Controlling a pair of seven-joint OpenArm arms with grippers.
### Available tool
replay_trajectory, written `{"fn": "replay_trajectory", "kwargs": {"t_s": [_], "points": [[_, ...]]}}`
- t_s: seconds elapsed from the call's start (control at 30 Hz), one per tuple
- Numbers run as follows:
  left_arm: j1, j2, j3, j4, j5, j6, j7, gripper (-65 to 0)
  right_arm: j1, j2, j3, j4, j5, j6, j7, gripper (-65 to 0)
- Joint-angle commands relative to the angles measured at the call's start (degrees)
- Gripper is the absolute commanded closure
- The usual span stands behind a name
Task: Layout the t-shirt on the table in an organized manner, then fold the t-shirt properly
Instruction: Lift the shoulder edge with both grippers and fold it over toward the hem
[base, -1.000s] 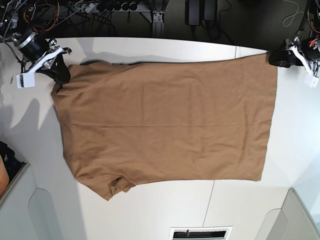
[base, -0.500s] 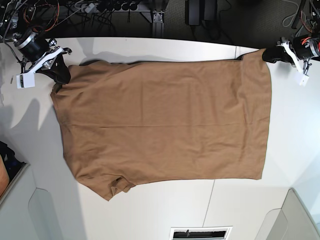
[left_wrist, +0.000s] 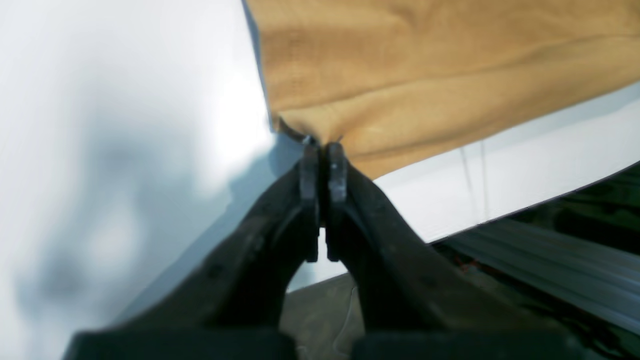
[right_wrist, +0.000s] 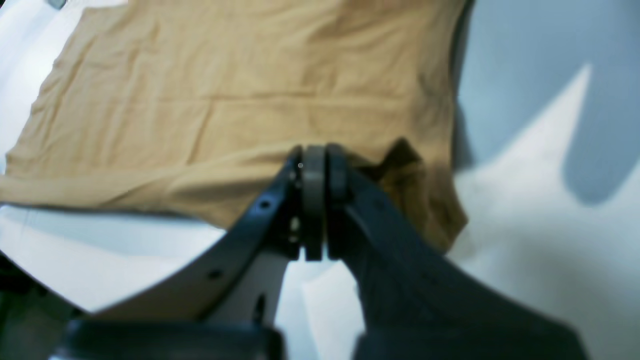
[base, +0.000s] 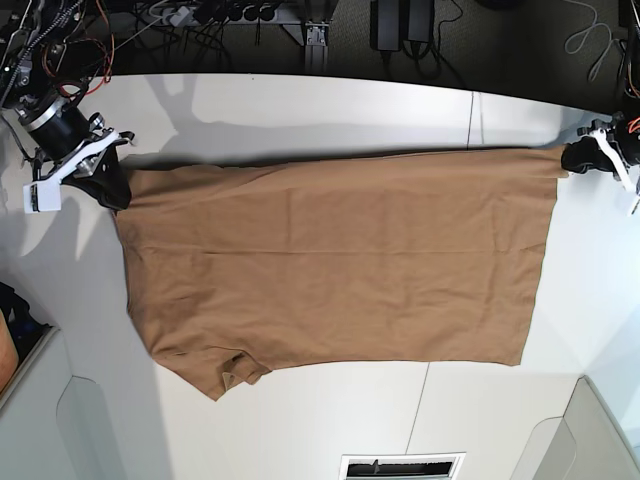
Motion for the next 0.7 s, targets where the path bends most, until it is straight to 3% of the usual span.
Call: {"fn": "replay_trajectory", "kwargs": {"t_s": [0.0, 0.13, 0.3, 0.43, 0.67], "points": [[-1.4, -1.5, -0.6, 0.7, -0.7, -0.1, -1.8, 0.0, 1.5, 0.7, 0.4, 0.4, -0.5, 0.1, 1.9, 0.0], [-5.7, -1.5, 1.2, 0.4, 3.8, -0.1, -5.2, 0.0, 4.8, 0.7, 0.3, -3.1, -1.8, 0.0, 2.8, 0.0], [-12.1, -1.5, 8.4, -1.9, 7.3, -0.1, -6.4, 0.0, 7.2, 0.7, 0.3, -7.5, -1.7, 0.0, 2.8, 0.0], [-17.9, -1.5, 13.4, -6.0, 13.0, -0.1, -11.2, 0.0, 8.2, 0.8, 0.3, -9.2, -1.8, 0.0, 3.0, 0.0], [-26.3, -1.4, 18.0, -16.2, 14.7, -0.1, -12.9, 0.0, 9.1, 0.8, 0.2, -11.8, -4.2, 0.0, 6.0, 0.0]]}}
